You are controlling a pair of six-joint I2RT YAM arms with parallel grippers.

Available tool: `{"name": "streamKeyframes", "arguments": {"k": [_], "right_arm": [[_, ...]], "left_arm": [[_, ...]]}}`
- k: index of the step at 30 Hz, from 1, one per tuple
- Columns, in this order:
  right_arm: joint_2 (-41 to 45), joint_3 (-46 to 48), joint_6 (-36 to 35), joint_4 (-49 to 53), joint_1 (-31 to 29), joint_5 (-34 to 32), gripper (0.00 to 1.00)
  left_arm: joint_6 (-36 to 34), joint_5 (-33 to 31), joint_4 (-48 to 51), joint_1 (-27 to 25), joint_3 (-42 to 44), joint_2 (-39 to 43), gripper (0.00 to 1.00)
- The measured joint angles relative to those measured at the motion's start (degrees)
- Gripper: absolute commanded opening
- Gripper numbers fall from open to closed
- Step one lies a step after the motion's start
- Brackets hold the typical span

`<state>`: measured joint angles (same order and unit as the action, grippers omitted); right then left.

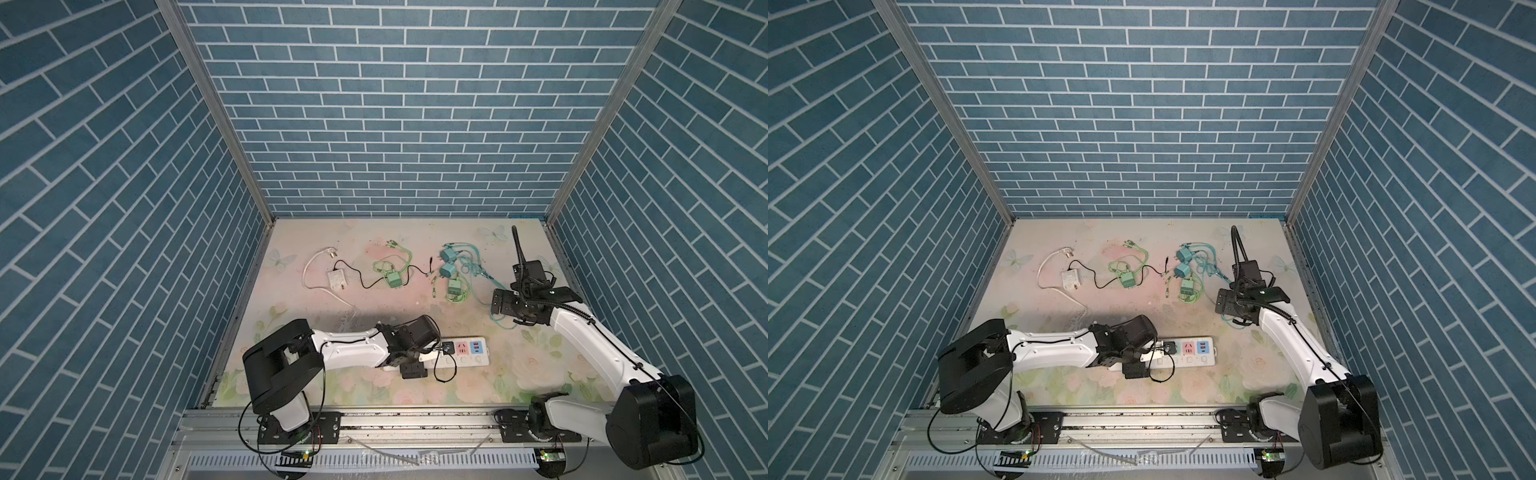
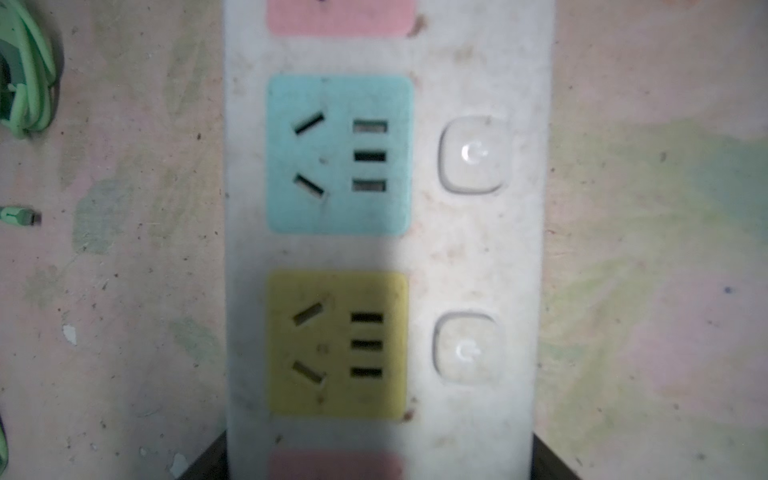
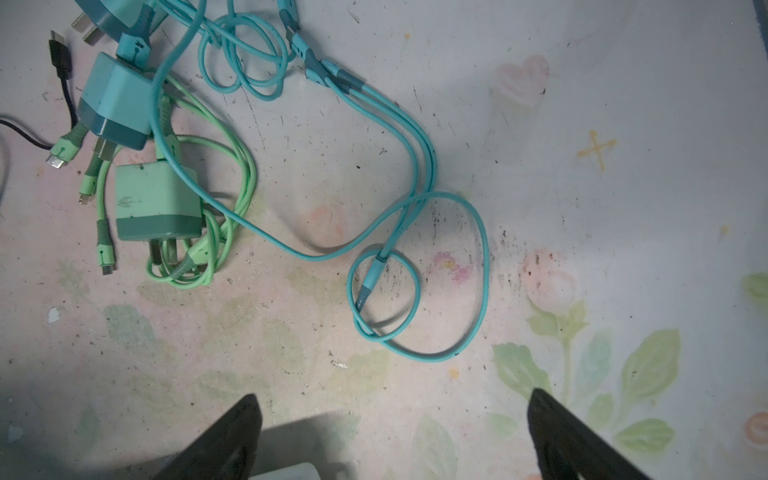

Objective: Insert the plug
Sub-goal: 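Release the power strip and raise the left gripper away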

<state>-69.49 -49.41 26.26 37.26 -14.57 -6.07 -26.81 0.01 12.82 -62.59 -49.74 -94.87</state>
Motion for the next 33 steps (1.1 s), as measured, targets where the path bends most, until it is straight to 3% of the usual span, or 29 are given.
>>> {"name": "streamKeyframes", "arguments": {"k": [15,16,18,19,33], "right_arm": [[-0.17,0.63,0.50,-0.33,0.00,0.59,0.99],[-0.26,0.63,0.50,-0.44,0.00,0.72,0.99],[-0.63,0.63,0.50,-0.57,0.00,0.92,0.99],[-0.76,0.63,0.50,-0.63,0.00,0.96,0.99],[-1.33,1.01,0.50,-1.33,0.00,1.73,0.99]], "left_arm": [[0.00,0.55,-2.40,0.11,-0.31,-1.11,0.78],[0.00,0.70,-2.34,0.11,-0.48,-1.27,0.82],[-0.09,0.92,-2.19,0.15,-0.85,-1.60,0.98],[-0.35,0.85,-2.14,0.15,-0.98,-1.66,0.99],[0.04,0.68,-1.09,0.46,-2.78,-2.51,1.00]]}}
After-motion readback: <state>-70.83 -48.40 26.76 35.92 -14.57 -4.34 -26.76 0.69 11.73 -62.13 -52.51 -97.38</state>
